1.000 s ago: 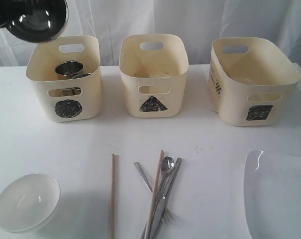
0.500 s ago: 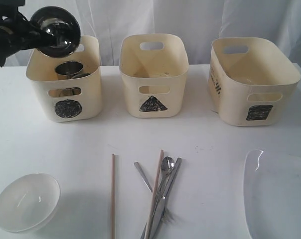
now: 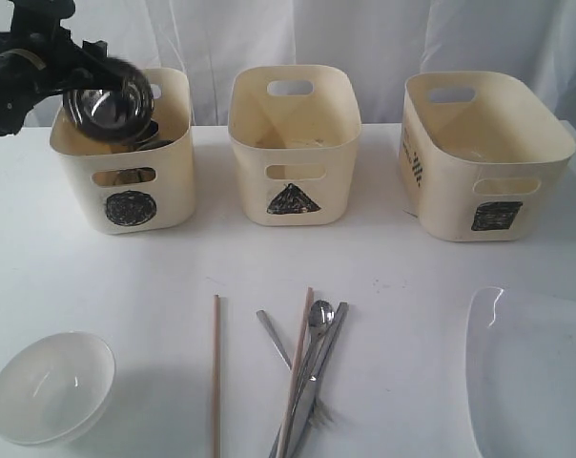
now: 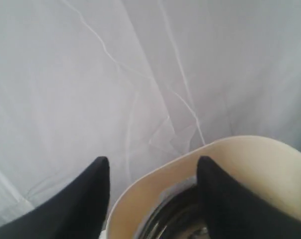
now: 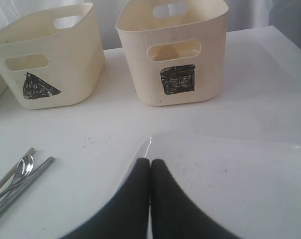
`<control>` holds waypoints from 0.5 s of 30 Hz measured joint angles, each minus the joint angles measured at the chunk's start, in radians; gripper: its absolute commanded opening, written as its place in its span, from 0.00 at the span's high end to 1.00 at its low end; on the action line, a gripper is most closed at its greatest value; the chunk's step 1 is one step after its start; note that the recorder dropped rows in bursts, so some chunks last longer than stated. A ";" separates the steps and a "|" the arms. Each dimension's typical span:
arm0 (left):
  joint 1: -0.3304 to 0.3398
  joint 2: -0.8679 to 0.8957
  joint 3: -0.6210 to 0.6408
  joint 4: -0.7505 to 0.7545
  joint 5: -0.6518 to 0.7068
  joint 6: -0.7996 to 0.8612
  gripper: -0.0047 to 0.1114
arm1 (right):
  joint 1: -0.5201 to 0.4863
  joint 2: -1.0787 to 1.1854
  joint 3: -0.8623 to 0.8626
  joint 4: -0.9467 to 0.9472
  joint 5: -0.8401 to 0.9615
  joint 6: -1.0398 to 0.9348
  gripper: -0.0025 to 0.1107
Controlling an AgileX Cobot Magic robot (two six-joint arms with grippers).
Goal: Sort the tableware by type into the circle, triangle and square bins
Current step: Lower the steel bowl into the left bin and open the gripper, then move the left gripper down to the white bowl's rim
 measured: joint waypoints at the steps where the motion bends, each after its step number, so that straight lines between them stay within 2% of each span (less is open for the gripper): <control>1: 0.000 0.000 0.000 0.000 -0.005 0.000 0.35 | 0.000 0.000 0.000 0.000 0.000 0.000 0.98; 7: 0.000 -0.047 0.000 0.000 0.001 -0.001 0.35 | 0.000 0.000 0.000 0.000 0.000 0.000 0.98; 10: 0.000 -0.113 0.000 0.000 0.083 -0.005 0.39 | 0.000 0.000 0.000 0.000 0.000 0.000 0.98; 12: 0.000 -0.177 0.000 0.003 0.211 -0.024 0.51 | 0.000 0.000 0.000 0.000 0.000 0.000 0.98; 14: 0.000 -0.236 0.000 0.003 0.343 -0.050 0.71 | 0.000 0.000 0.000 0.000 0.000 0.000 0.98; 15: 0.000 -0.280 -0.002 0.003 0.454 -0.062 0.82 | 0.000 0.000 0.000 0.000 0.000 0.000 0.98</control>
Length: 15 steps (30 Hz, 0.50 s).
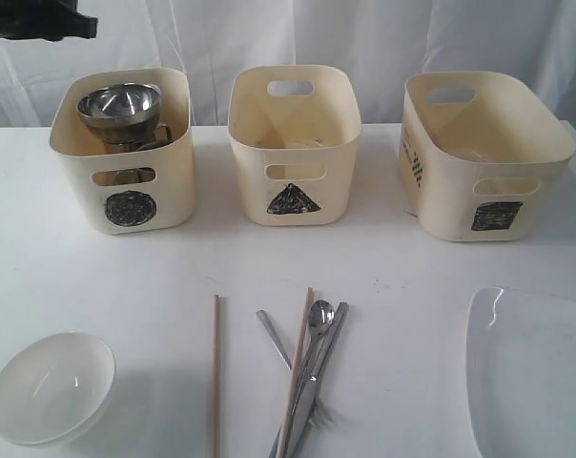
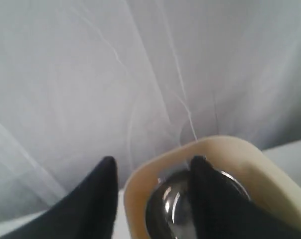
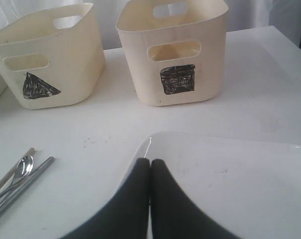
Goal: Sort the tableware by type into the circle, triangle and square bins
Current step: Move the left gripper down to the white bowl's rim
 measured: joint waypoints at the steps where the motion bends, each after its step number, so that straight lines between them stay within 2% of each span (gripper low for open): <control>1: 0.000 -0.028 -0.002 0.000 0.077 -0.006 0.91 | 0.000 0.000 0.000 0.000 0.000 0.000 0.98; 2: 0.000 -0.061 -0.002 0.000 0.174 -0.012 0.95 | 0.000 0.000 0.000 0.000 0.000 0.000 0.98; 6: 0.000 -0.141 -0.002 -0.007 0.570 -0.017 0.96 | 0.000 0.000 0.000 0.000 0.000 0.000 0.98; 9: 0.000 -0.155 0.011 -0.056 0.786 -0.018 0.96 | 0.000 0.000 0.000 0.000 0.000 0.000 0.98; 15: 0.000 -0.170 0.176 -0.122 1.003 -0.014 0.96 | 0.000 0.000 0.000 0.000 0.000 0.000 0.98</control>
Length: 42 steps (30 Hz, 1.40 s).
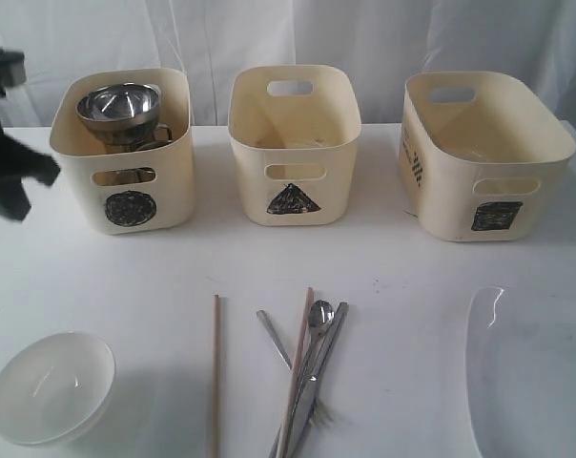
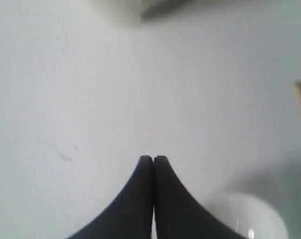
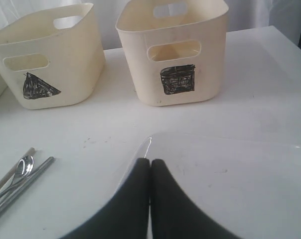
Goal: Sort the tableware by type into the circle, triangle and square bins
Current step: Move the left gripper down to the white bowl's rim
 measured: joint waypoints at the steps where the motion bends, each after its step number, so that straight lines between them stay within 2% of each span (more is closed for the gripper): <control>1: 0.000 -0.003 0.036 0.000 0.019 0.000 0.96 | 0.000 0.000 0.000 0.000 0.000 0.000 0.98; 4: 0.000 -0.035 0.179 -0.002 0.029 0.002 0.96 | 0.000 0.000 0.000 0.000 0.000 0.000 0.98; 7: 0.000 -0.113 0.315 -0.002 -0.038 -0.009 0.96 | 0.000 0.000 0.000 0.000 0.000 0.000 0.98; 13: 0.000 -0.184 0.385 -0.049 -0.129 -0.023 0.95 | 0.000 0.000 0.000 0.000 0.000 0.000 0.98; 15: 0.000 -0.184 0.385 -0.054 -0.131 0.005 0.88 | 0.000 0.000 0.000 0.000 0.000 0.000 0.98; 22: 0.000 -0.165 0.385 -0.065 -0.113 0.085 0.38 | 0.000 0.000 0.000 0.000 0.000 0.000 0.98; 23: 0.000 -0.157 0.385 -0.067 -0.113 0.087 0.36 | 0.000 0.000 0.000 0.000 0.000 0.000 0.98; 29: 0.000 -0.112 0.385 -0.092 -0.213 0.091 0.36 | 0.000 0.000 0.000 0.000 0.000 0.000 0.98; 33: 0.000 -0.048 0.385 -0.092 -0.193 0.119 0.36 | 0.000 0.000 0.000 0.000 0.000 0.000 0.98; 37: 0.000 -0.035 0.385 -0.092 -0.135 0.248 0.36 | 0.000 0.000 0.000 0.000 0.000 0.000 0.98; 42: 0.000 -0.014 0.396 -0.104 -0.167 0.427 0.36 | 0.000 0.000 0.000 0.000 0.000 0.000 0.98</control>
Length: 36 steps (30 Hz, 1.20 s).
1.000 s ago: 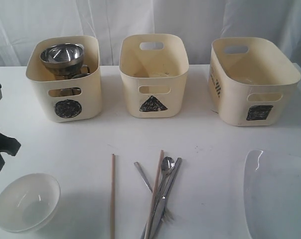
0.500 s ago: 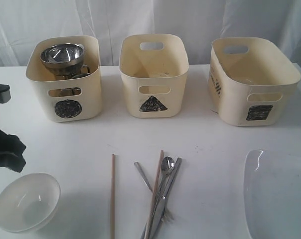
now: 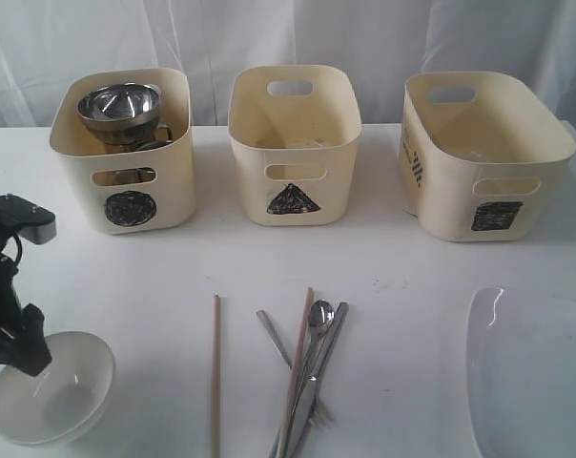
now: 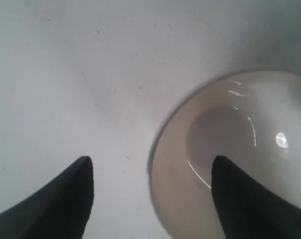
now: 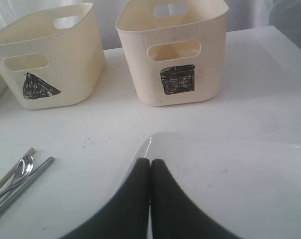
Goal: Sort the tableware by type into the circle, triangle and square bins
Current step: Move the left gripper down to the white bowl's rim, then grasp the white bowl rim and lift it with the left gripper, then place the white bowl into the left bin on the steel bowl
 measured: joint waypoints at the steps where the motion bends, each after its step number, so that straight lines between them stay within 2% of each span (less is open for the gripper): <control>1: 0.000 0.009 0.007 -0.012 -0.018 0.027 0.36 | 0.000 0.000 0.000 0.000 0.000 0.000 0.98; 5: 0.000 0.066 0.036 -0.114 -0.087 0.183 0.37 | 0.000 0.000 0.000 0.000 0.000 0.000 0.98; 7: 0.000 0.086 0.040 -0.172 -0.096 0.247 0.44 | 0.000 0.000 0.000 0.000 0.000 0.000 0.98; 9: 0.000 0.099 0.044 -0.224 -0.104 0.275 0.57 | 0.000 0.000 0.000 0.000 0.000 0.000 0.98; 13: 0.000 0.109 0.044 -0.255 -0.112 0.289 0.95 | 0.000 0.000 0.000 0.000 0.000 0.000 0.98; 19: 0.000 0.099 0.015 -0.327 -0.143 0.277 0.96 | 0.000 0.000 0.000 0.000 0.000 0.000 0.98; 24: 0.000 -0.111 -0.131 -0.371 -0.174 0.275 0.96 | 0.000 0.000 0.000 0.000 0.000 0.000 0.98; 26: 0.000 -0.192 -0.201 -0.429 -0.330 0.275 0.96 | 0.000 0.000 0.000 0.000 0.000 0.000 0.98; 28: 0.000 -0.213 -0.235 -0.465 -0.636 0.267 0.96 | 0.000 0.000 0.000 0.000 0.000 0.000 0.98; 29: 0.000 -0.196 -0.241 -0.492 -0.847 0.211 0.96 | 0.000 0.000 0.000 0.000 0.000 0.000 0.98; 30: 0.000 -0.172 -0.242 -0.495 -0.999 0.160 0.96 | 0.000 0.000 0.000 0.000 0.000 0.000 0.98; 31: 0.000 -0.121 -0.242 -0.467 -1.191 0.051 0.96 | 0.000 0.000 0.000 0.000 0.000 0.000 0.98; 33: 0.006 -0.019 -0.263 -0.313 -1.329 -0.125 0.96 | 0.000 0.000 0.000 0.000 0.000 0.000 0.98; 36: 0.006 0.094 -0.331 -0.045 -1.292 -0.255 0.96 | 0.000 0.000 0.000 0.000 0.000 0.000 0.98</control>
